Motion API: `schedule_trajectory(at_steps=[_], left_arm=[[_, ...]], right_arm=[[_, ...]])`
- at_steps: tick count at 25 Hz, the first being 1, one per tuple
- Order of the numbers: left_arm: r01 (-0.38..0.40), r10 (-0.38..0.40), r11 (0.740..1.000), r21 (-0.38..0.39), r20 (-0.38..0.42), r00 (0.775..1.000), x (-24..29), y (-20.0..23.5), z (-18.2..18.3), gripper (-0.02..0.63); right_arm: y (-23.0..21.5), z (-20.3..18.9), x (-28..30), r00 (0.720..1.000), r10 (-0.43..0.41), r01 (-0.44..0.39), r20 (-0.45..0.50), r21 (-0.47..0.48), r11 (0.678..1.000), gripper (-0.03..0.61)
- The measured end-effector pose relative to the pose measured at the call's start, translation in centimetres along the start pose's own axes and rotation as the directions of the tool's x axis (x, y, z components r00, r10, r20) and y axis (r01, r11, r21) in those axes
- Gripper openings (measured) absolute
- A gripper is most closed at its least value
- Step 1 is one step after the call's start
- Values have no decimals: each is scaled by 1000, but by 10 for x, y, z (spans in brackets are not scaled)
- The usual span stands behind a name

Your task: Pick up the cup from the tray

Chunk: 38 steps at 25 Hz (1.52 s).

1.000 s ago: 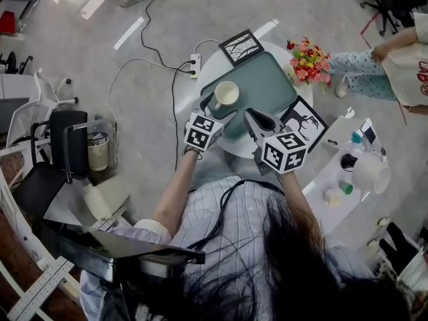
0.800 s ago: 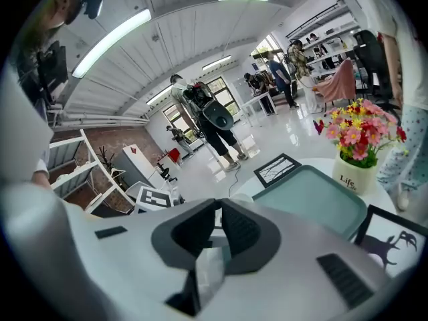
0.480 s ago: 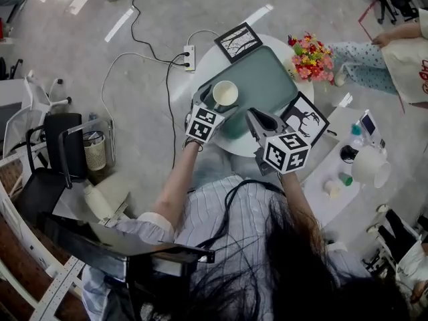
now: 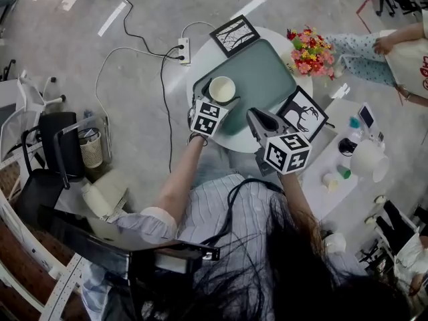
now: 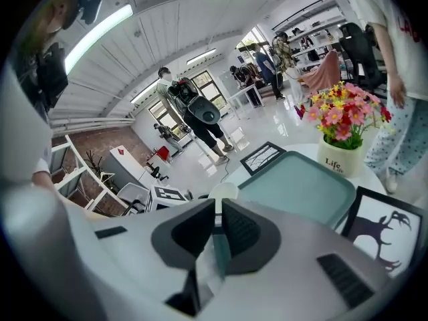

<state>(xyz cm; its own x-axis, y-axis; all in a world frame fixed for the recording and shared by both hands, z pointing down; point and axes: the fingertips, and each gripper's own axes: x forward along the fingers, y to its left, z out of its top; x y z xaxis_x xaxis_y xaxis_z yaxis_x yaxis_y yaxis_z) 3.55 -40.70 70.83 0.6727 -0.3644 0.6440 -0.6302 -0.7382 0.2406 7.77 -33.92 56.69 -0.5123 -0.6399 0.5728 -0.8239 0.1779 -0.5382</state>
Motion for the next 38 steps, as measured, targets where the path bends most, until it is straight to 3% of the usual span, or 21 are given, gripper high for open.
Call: schedule_trajectory(at_steps=[5, 21, 27, 38], left_arm=[[-6, 6, 1000, -20, -5, 1000, 4, 3, -3, 466], [-16, 16, 1000, 26, 18, 1000, -6, 2, -5, 460], [-14, 12, 998, 57, 47, 999, -22, -14, 0, 457], [-60, 55, 998, 32, 126, 991, -64, -47, 13, 457]], right_arm=[[-3, -8, -6, 1000, -21, 22, -7, 18, 1000, 44], [-13, -22, -27, 998, -61, 60, 10, 51, 997, 44], [-12, -24, -33, 999, -44, 43, 20, 41, 998, 44], [-5, -32, -41, 999, 39, -39, 17, -27, 999, 44]])
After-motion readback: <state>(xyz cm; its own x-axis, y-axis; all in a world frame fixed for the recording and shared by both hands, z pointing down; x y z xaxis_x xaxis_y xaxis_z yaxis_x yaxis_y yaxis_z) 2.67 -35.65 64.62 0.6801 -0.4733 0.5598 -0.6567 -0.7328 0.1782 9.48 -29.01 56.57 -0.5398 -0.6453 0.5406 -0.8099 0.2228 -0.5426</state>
